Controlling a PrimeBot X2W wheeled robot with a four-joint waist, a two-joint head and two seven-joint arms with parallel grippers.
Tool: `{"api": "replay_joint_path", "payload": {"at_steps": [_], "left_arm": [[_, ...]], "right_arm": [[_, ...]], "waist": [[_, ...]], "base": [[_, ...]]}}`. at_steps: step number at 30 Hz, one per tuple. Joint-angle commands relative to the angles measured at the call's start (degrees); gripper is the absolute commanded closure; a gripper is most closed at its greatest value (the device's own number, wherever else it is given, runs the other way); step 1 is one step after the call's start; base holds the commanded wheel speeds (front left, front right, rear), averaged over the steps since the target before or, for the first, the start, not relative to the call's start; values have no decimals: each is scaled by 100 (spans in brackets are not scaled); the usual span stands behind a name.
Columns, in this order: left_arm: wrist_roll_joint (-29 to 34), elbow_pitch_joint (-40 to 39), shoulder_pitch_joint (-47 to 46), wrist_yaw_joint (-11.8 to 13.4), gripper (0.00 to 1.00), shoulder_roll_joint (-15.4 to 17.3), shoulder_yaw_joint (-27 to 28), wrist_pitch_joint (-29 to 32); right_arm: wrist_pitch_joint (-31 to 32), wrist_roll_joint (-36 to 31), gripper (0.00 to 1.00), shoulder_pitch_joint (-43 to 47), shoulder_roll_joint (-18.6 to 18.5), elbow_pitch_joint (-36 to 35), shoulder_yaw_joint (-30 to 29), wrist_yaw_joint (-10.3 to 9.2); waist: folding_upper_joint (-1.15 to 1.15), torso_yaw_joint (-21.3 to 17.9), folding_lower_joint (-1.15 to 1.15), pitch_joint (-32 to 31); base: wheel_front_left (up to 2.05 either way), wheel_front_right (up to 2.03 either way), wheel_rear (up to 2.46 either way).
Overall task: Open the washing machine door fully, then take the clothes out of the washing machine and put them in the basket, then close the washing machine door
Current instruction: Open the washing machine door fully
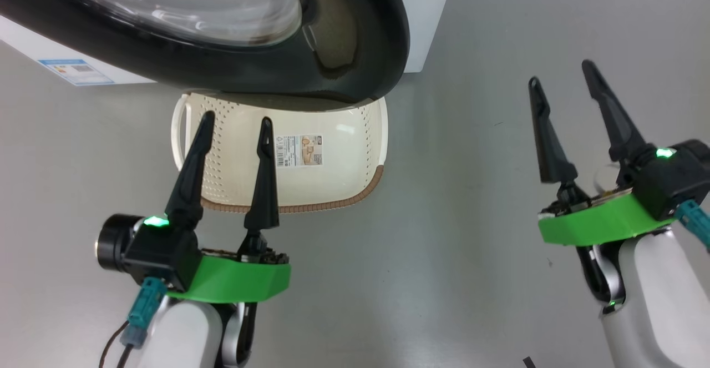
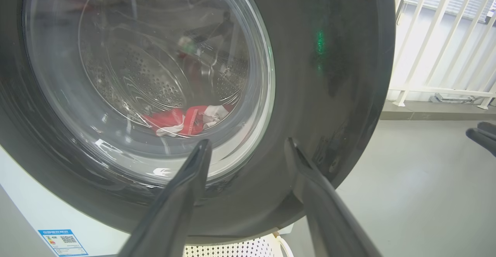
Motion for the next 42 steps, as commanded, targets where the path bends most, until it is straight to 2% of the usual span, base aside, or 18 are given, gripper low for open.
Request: {"api": "replay_joint_path", "payload": {"at_steps": [1,29,30,31,32,37,42], "left_arm": [[-2,-194,23,65,0,82,168,-27],[66,-193,6,64,0,82,195,-27],[68,-191,5,64,0,82,193,-27],[67,-188,4,62,0,82,191,-27],[66,-189,2,62,0,82,189,-27],[62,-214,-17,65,0,82,176,-27],[-25,-277,-22,59,0,82,178,-27]], "right_arm": [[-35,-80,0,201,78,-171,149,2],[-36,-126,0,281,131,-161,364,2],[-36,-124,50,273,131,-167,371,2],[-36,-105,93,259,131,-186,384,2],[-36,-80,100,242,131,-203,401,2],[-36,379,100,31,131,-181,335,2],[-36,2132,100,-287,131,6,300,2]], "waist": [[0,-4,0,16],[0,2,0,104],[0,4,0,107],[0,6,0,111],[0,7,0,116],[0,35,0,136],[0,109,0,144]], "base": [[0,0,0],[0,0,0],[0,0,0],[0,0,0],[0,0,0],[0,0,0],[0,0,0]]}}
